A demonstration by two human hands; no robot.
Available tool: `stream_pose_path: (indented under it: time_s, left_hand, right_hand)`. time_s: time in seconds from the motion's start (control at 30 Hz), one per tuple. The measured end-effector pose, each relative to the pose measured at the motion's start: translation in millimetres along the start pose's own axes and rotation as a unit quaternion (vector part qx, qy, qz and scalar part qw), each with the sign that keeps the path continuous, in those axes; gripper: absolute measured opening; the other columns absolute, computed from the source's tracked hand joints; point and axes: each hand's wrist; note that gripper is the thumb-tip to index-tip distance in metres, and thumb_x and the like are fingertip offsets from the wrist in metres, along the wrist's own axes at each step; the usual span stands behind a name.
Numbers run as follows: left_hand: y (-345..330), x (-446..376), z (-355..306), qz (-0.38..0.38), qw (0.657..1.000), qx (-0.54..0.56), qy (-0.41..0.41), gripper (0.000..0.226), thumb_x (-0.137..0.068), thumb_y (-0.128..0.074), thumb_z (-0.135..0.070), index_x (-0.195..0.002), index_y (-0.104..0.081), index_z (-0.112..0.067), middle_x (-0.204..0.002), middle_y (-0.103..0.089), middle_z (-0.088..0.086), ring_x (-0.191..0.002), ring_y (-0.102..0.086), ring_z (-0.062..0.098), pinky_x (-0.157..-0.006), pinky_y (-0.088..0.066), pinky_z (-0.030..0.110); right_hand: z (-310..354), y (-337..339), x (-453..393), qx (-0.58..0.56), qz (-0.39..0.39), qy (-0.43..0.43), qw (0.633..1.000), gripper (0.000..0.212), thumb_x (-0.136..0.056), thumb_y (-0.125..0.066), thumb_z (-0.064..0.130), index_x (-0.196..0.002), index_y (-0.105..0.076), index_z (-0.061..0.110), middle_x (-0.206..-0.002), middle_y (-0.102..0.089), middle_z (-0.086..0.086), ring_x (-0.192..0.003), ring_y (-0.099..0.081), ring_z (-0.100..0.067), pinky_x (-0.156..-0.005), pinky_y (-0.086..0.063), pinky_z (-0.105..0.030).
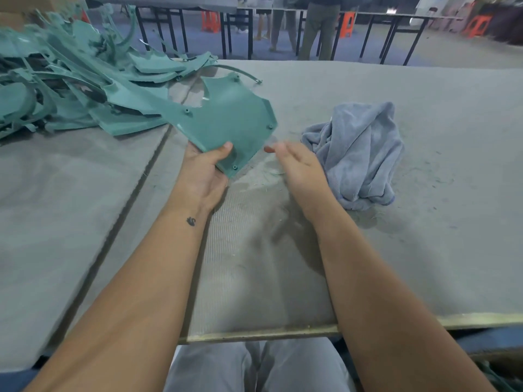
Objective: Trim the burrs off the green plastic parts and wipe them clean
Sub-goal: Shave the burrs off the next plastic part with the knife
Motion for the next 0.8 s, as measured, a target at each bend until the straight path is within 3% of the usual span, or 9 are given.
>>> stream_pose_path:
  time_s: [0.07,0.23,0.37,0.53,0.67,0.73,0.8]
  left_hand:
    - [-1.7,0.4,-1.4,0.002,0.999,0.039,0.024,0.051,-0.091,-0.047,0.012,-0.140,-0.045,-0.001,-0.130,-0.059,0.017,-0.112,-0.062,0.030,-0.093,-0.054,0.041]
    - [-3.7,4.4,-4.3,0.039,0.991,0.122,0.047,0.029,-0.098,-0.038,0.004,-0.119,-0.057,-0.005,-0.107,-0.069,0.009,-0.095,-0.067,0.021,-0.085,-0.056,0.032]
    - [-4.2,6.1,-5.1,0.058,0.989,0.130,0.050,0.028,-0.099,-0.037,0.002,-0.105,-0.063,-0.006,-0.105,-0.070,0.010,-0.102,-0.065,0.023,-0.097,-0.050,0.036]
    - [0.9,4.1,-5.1,0.064,0.993,0.086,0.048,0.030,-0.096,-0.040,0.005,-0.110,-0.063,-0.008,-0.105,-0.072,0.010,-0.100,-0.067,0.024,-0.095,-0.053,0.038]
    - [6.8,2.0,-6.9,0.051,0.997,0.035,0.041,0.033,-0.094,-0.043,0.007,-0.116,-0.062,-0.010,-0.104,-0.073,0.006,-0.097,-0.070,0.021,-0.084,-0.059,0.036]
    - [8.0,1.0,-6.8,0.057,0.997,0.041,0.035,0.036,-0.094,-0.043,0.007,-0.123,-0.058,-0.009,-0.111,-0.070,0.007,-0.101,-0.068,0.022,-0.088,-0.057,0.036]
    - [7.6,0.3,-7.0,0.068,0.996,0.055,0.031,0.039,-0.094,-0.042,0.006,-0.128,-0.053,-0.008,-0.119,-0.065,0.010,-0.108,-0.064,0.024,-0.097,-0.052,0.038]
  right_hand:
    - [-0.9,-1.6,-0.3,0.039,0.025,0.027,0.999,0.018,-0.097,-0.057,0.020,-0.081,-0.063,0.016,-0.078,-0.057,-0.004,-0.065,-0.045,-0.001,-0.065,-0.036,-0.018]
    - [-1.2,-5.6,2.4,0.011,0.123,-0.009,0.992,0.028,-0.097,-0.055,0.009,-0.071,-0.051,0.018,-0.057,-0.050,-0.001,-0.041,-0.040,0.002,-0.048,-0.031,-0.009]
    - [-3.6,-7.3,-0.2,0.032,0.119,-0.023,0.992,0.024,-0.096,-0.055,0.012,-0.073,-0.053,0.016,-0.056,-0.044,-0.001,-0.045,-0.034,-0.002,-0.049,-0.030,-0.017]
    - [-8.6,-2.7,-4.7,-0.024,0.057,-0.047,0.997,0.023,-0.098,-0.053,0.015,-0.075,-0.053,0.016,-0.056,-0.043,0.001,-0.047,-0.035,-0.003,-0.049,-0.030,-0.016]
    - [-6.8,0.1,-7.1,-0.082,0.009,-0.080,0.993,0.018,-0.099,-0.051,0.018,-0.082,-0.055,0.014,-0.057,-0.042,0.002,-0.044,-0.033,-0.002,-0.045,-0.029,-0.014]
    - [-5.5,0.4,-6.4,-0.075,0.018,-0.082,0.994,0.018,-0.099,-0.052,0.018,-0.081,-0.056,0.016,-0.056,-0.044,0.003,-0.044,-0.035,-0.002,-0.047,-0.030,-0.017]
    - [-3.2,-2.4,-2.3,-0.041,0.077,-0.061,0.994,0.022,-0.097,-0.055,0.016,-0.075,-0.056,0.018,-0.054,-0.046,0.002,-0.046,-0.037,-0.005,-0.050,-0.031,-0.019]
Point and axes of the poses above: each hand's wrist, its own x-axis away from the middle knuckle, its own y-axis out of the back of the hand, z = x × y
